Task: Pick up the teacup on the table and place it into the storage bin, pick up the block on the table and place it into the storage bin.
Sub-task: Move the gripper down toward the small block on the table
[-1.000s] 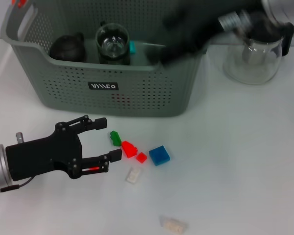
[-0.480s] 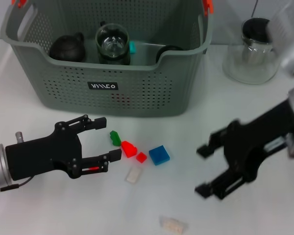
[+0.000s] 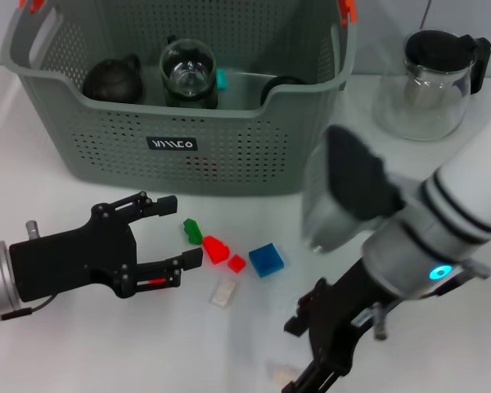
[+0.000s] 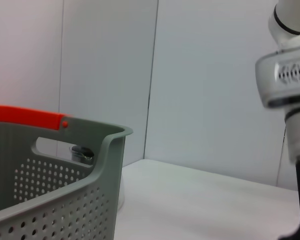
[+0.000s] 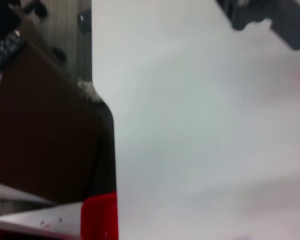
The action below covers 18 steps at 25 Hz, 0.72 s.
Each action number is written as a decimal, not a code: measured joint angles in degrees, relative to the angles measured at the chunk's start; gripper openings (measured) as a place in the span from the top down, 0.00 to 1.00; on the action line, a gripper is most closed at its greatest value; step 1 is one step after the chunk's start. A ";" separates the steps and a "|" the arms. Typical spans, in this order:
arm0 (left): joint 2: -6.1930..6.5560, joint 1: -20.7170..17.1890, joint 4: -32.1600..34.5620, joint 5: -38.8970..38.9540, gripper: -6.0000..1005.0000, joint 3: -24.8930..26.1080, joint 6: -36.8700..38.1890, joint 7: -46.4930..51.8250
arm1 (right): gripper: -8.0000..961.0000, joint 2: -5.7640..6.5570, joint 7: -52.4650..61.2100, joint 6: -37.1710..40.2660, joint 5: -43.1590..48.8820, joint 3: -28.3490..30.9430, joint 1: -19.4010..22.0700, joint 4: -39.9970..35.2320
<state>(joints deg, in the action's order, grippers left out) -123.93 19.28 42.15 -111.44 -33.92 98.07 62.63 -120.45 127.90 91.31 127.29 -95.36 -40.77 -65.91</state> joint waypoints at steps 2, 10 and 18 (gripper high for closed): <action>-0.04 -0.10 -0.04 0.00 0.16 0.00 -0.06 -0.31 | 0.08 -0.12 1.24 -2.00 0.06 -3.62 -0.82 1.15; -0.17 -0.39 -0.08 0.00 0.16 0.18 -0.17 -0.58 | 0.11 -0.23 6.08 -7.01 1.40 -12.04 -2.23 1.47; -0.17 -0.39 -0.05 0.00 0.16 0.48 -0.16 -0.66 | 0.14 -0.40 8.90 -10.36 4.68 -15.91 -2.22 0.52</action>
<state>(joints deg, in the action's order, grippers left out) -124.10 18.90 42.10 -111.44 -33.45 97.91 61.97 -120.85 136.80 80.95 131.97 -111.28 -42.99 -65.39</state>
